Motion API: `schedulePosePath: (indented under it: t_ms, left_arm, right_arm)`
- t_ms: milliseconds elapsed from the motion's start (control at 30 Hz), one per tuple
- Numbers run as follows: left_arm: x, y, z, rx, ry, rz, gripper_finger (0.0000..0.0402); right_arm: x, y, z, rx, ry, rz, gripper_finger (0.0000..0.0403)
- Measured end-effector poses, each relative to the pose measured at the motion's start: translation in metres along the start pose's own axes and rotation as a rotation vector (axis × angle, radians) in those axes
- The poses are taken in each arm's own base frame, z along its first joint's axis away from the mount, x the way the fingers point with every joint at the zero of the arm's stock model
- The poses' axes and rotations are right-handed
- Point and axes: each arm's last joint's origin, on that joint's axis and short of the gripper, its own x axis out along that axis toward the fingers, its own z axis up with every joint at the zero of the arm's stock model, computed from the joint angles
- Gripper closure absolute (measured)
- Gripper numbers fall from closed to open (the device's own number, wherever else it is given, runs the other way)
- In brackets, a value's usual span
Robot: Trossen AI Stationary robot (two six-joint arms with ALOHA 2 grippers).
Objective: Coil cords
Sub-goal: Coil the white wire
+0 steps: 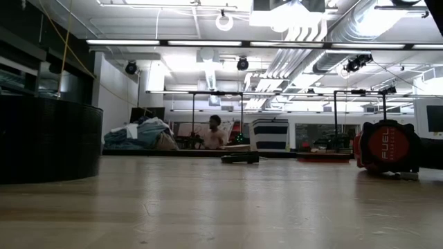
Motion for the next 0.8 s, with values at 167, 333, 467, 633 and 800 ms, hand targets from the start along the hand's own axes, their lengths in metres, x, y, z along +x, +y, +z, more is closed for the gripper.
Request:
schedulePosePath:
  t_ms: [167, 333, 467, 633, 800]
  left_arm:
    - [0.010, 0.022, -0.004, 0.200, -0.006, 0.470, 0.0401]
    - [0.044, 0.037, -0.003, 0.326, 0.053, 0.560, 0.0401]
    - [0.090, 0.052, -0.006, 0.385, 0.099, 0.419, 0.0401]
    - [0.152, 0.077, -0.015, 0.420, 0.097, 0.307, 0.0401]
    - [0.193, 0.100, -0.025, 0.462, 0.107, 0.335, 0.0401]
  right_arm:
    - [-0.016, -0.002, 0.012, 0.010, 0.065, 0.001, 0.0402]
    - [-0.048, -0.002, 0.026, 0.025, 0.248, -0.088, 0.0403]
    - [-0.074, 0.004, 0.034, 0.064, 0.395, -0.160, 0.0403]
    - [-0.096, 0.017, 0.028, 0.114, 0.611, -0.242, 0.0403]
    - [-0.105, 0.035, 0.007, 0.173, 0.857, -0.275, 0.0403]
